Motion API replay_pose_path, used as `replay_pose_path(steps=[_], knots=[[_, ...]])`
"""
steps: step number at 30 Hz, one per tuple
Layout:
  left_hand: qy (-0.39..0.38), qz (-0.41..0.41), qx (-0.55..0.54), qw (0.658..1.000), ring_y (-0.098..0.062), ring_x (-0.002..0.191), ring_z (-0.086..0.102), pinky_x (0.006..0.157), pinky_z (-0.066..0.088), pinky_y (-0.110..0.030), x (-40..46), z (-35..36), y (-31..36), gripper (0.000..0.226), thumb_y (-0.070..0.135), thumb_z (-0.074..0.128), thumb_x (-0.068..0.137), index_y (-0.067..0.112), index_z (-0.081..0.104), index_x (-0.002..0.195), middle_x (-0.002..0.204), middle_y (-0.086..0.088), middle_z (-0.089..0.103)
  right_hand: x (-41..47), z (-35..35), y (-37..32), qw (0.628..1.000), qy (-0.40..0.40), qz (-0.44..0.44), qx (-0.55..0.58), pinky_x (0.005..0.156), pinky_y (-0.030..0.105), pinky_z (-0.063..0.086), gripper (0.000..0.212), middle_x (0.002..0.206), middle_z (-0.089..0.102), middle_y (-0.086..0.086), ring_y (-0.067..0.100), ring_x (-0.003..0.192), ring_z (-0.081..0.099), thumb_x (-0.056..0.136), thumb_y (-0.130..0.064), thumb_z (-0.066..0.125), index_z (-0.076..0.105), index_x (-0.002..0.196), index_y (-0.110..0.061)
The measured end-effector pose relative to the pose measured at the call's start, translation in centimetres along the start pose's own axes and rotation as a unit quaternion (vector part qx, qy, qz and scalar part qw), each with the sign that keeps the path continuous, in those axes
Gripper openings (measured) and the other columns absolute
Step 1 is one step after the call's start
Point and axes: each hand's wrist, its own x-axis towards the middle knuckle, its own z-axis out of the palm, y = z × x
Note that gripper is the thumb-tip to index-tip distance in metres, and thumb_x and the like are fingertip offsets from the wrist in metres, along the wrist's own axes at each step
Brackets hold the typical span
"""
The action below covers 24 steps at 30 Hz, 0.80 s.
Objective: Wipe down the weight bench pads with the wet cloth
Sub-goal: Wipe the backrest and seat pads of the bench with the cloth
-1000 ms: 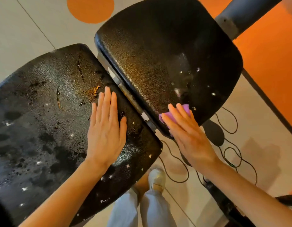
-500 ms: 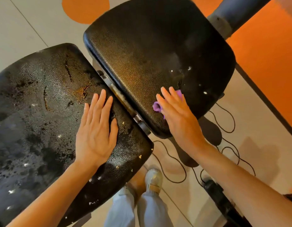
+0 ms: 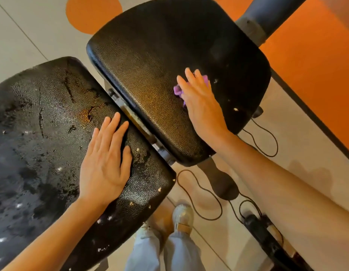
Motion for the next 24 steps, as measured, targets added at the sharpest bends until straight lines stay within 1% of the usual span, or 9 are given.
replay_pose_path(steps=[3, 7, 9, 13, 16, 19, 21, 22, 24], knots=[[-0.002, 0.000, 0.005, 1.000, -0.018, 0.154, 0.009, 0.126, 0.002, -0.033, 0.0, 0.2, -0.1, 0.054, 0.032, 0.032, 0.102, 0.011, 0.032, 0.152, 0.164, -0.004, 0.020, -0.7, 0.4, -0.6, 0.997, 0.046, 0.040, -0.054, 0.116, 0.049, 0.024, 0.041, 0.149, 0.034, 0.011, 0.024, 0.143, 0.021, 0.099, -0.017, 0.041, 0.041, 0.140, -0.012], [-0.003, 0.000, -0.002, 1.000, -0.018, 0.154, 0.011, 0.126, 0.004, -0.034, 0.0, 0.0, -0.1, 0.055, 0.032, 0.033, 0.102, 0.010, 0.034, 0.152, 0.164, -0.005, 0.021, -10.8, 0.2, -1.4, 0.996, 0.002, -0.015, -0.087, 0.119, 0.044, 0.018, 0.043, 0.148, 0.036, 0.009, 0.026, 0.142, 0.025, 0.098, -0.017, 0.043, 0.039, 0.140, -0.014], [-0.006, 0.002, -0.002, 1.000, -0.018, 0.154, 0.011, 0.126, 0.005, -0.034, 0.0, 0.0, -0.1, 0.055, 0.032, 0.033, 0.102, 0.010, 0.034, 0.151, 0.164, -0.005, 0.021, -8.4, 0.0, 0.2, 0.992, -0.007, -0.045, -0.119, 0.118, 0.045, 0.020, 0.044, 0.145, 0.041, 0.011, 0.026, 0.140, 0.030, 0.096, -0.011, 0.048, 0.040, 0.139, -0.012], [-0.004, 0.001, -0.004, 1.000, -0.018, 0.154, 0.010, 0.126, 0.005, -0.034, 0.0, 0.1, -0.2, 0.054, 0.031, 0.034, 0.102, 0.011, 0.034, 0.152, 0.164, -0.003, 0.020, 1.6, -0.7, 1.6, 0.986, 0.045, 0.074, -0.140, 0.117, 0.041, 0.022, 0.049, 0.148, 0.035, 0.011, 0.027, 0.140, 0.027, 0.094, -0.009, 0.050, 0.036, 0.141, -0.011], [-0.002, 0.002, -0.009, 1.000, -0.018, 0.154, 0.010, 0.126, 0.005, -0.034, 0.1, 0.2, -0.3, 0.053, 0.030, 0.035, 0.102, 0.012, 0.034, 0.152, 0.164, -0.002, 0.020, -2.0, 0.1, 0.3, 0.987, 0.067, 0.090, -0.114, 0.116, 0.046, 0.025, 0.044, 0.150, 0.033, 0.012, 0.027, 0.142, 0.023, 0.099, -0.015, 0.042, 0.036, 0.142, -0.011], [-0.004, -0.003, -0.015, 1.000, -0.018, 0.154, 0.010, 0.126, 0.004, -0.033, 0.0, 0.1, -0.3, 0.054, 0.030, 0.035, 0.101, 0.012, 0.034, 0.152, 0.164, -0.002, 0.020, -10.1, 0.0, -1.9, 0.992, 0.002, 0.022, -0.127, 0.115, 0.047, 0.028, 0.049, 0.148, 0.037, 0.012, 0.028, 0.141, 0.027, 0.093, -0.013, 0.053, 0.040, 0.140, -0.010], [-0.008, -0.004, -0.017, 1.000, -0.018, 0.154, 0.010, 0.126, 0.003, -0.033, 0.1, 0.1, -0.3, 0.054, 0.030, 0.035, 0.101, 0.012, 0.034, 0.152, 0.164, -0.002, 0.020, -8.9, -0.8, 0.1, 0.989, -0.025, -0.035, -0.143, 0.113, 0.046, 0.031, 0.048, 0.144, 0.042, 0.012, 0.029, 0.138, 0.033, 0.091, -0.010, 0.053, 0.042, 0.138, -0.009], [-0.011, -0.004, -0.018, 1.000, -0.018, 0.154, 0.010, 0.126, 0.002, -0.032, 0.1, 0.1, -0.3, 0.054, 0.030, 0.035, 0.101, 0.012, 0.034, 0.152, 0.164, -0.002, 0.020, -6.8, -1.1, 1.1, 0.987, -0.021, -0.020, -0.158, 0.112, 0.046, 0.032, 0.043, 0.141, 0.045, 0.013, 0.029, 0.136, 0.037, 0.094, -0.010, 0.049, 0.044, 0.136, -0.010], [-0.012, -0.008, -0.021, 1.000, -0.017, 0.154, 0.009, 0.126, 0.002, -0.032, 0.0, 0.0, -0.4, 0.054, 0.030, 0.036, 0.101, 0.013, 0.034, 0.152, 0.164, -0.002, 0.020, -2.4, -1.3, 2.1, 0.983, 0.035, 0.071, -0.163, 0.112, 0.046, 0.032, 0.043, 0.141, 0.044, 0.014, 0.030, 0.135, 0.036, 0.094, -0.009, 0.048, 0.041, 0.136, -0.011]])
